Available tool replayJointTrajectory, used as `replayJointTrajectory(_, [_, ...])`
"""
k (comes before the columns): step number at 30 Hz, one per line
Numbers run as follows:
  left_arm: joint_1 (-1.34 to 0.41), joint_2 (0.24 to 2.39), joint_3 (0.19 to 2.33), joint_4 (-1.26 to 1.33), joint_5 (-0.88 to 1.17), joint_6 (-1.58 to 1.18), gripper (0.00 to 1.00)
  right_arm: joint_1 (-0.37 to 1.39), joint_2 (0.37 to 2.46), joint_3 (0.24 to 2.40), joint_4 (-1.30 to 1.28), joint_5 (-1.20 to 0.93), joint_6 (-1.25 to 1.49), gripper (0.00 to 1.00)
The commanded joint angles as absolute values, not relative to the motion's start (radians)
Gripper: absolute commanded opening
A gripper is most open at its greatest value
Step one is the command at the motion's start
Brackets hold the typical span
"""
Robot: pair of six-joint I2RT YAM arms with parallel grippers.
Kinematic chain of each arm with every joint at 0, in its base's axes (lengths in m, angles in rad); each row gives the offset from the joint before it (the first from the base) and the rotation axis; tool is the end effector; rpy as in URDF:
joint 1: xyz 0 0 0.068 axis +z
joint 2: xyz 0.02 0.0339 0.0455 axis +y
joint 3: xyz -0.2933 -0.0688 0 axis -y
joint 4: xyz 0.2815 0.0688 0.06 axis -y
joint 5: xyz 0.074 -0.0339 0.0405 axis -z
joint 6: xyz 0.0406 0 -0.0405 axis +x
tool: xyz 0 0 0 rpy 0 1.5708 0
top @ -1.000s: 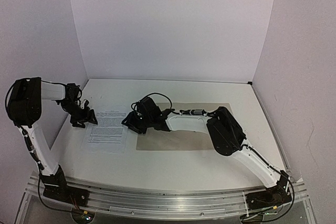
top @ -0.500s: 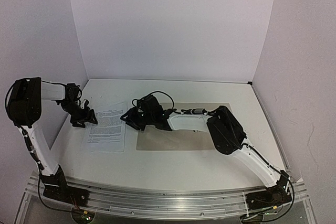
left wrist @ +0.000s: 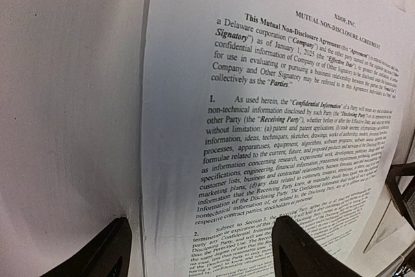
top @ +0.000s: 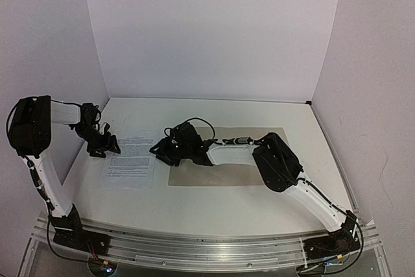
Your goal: Put the files into the folder
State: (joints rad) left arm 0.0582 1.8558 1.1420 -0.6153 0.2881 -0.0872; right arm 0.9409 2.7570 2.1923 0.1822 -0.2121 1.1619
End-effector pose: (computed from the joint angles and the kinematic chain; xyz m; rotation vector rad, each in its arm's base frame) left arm 0.3816 0.0107 0.1464 -0.1583 2.8714 -0.4221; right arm 0.3861 0.5442 0.0811 0.0894 2.3073 1.4724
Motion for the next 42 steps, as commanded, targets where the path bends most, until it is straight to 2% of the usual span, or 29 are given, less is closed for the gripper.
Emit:
replayJointTrajectory(1, [0.061,1.86,1.11,-0.604,0.304,-0.091,0.75,0.946,2.804,2.224,0.192,-0.243,1.184,0.4])
replayJointTrajectory(11, [0.06,1.867,1.103,-0.597,0.327,-0.087,0.73,0.952,2.825,2.256,0.294,-0.295,1.247,0.42])
replayJointTrajectory(22, [0.06,1.864,1.1,-0.599,0.355,-0.081,0.71,0.962,2.884,2.295,0.315,-0.305,1.281,0.26])
replayJointTrajectory(28, [0.06,1.866,1.101,-0.6,0.346,-0.08,0.71,0.962,2.825,2.246,0.316,-0.283,1.246,0.31])
replayJointTrajectory(32, [0.06,1.867,1.102,-0.6,0.337,-0.08,0.71,0.965,2.771,2.213,0.303,-0.25,1.203,0.4])
replayJointTrajectory(42, [0.06,1.862,1.1,-0.599,0.331,-0.08,0.71,0.984,2.707,2.243,0.175,-0.132,1.083,0.44])
